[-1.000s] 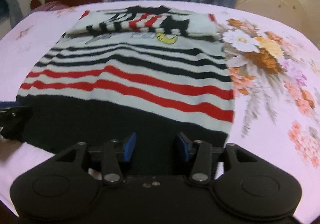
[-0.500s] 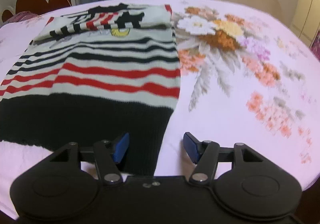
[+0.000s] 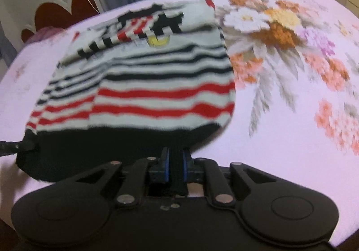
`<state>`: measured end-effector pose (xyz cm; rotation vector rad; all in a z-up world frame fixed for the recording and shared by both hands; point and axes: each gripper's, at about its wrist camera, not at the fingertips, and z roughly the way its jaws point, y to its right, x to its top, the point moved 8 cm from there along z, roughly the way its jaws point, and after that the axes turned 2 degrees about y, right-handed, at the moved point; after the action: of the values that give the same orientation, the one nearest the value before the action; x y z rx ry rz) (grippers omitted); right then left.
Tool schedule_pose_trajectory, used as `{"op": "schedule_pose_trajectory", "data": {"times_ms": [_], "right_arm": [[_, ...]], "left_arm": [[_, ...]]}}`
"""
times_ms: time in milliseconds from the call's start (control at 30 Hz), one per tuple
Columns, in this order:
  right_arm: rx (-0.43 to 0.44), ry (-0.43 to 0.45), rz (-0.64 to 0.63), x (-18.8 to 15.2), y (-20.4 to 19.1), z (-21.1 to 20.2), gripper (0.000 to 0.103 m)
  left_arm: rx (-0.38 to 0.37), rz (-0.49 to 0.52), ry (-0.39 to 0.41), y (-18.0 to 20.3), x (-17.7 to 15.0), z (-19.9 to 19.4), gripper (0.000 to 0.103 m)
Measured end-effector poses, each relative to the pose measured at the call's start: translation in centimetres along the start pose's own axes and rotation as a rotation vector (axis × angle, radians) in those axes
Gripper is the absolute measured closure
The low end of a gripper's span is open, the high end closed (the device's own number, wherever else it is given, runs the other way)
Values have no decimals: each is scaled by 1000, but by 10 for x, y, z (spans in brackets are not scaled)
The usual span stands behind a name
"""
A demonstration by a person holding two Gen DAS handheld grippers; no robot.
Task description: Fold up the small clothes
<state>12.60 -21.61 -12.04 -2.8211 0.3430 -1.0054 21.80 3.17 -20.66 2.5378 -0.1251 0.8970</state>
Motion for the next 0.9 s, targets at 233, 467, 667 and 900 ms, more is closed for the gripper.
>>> {"op": "schedule_pose_trajectory", "data": {"times_ms": [233, 467, 667, 900], "right_arm": [[40, 137, 16, 69, -1, -6, 93], [70, 228, 29, 152, 4, 22, 93], [91, 227, 104, 216, 17, 77, 93], [98, 165, 201, 265, 35, 151, 93]], "left_arm": [[-43, 6, 174, 15, 75, 3, 94], [-48, 19, 288, 28, 154, 32, 94], [-10, -24, 313, 26, 213, 80, 94], [71, -48, 279, 9, 256, 147, 94]]}}
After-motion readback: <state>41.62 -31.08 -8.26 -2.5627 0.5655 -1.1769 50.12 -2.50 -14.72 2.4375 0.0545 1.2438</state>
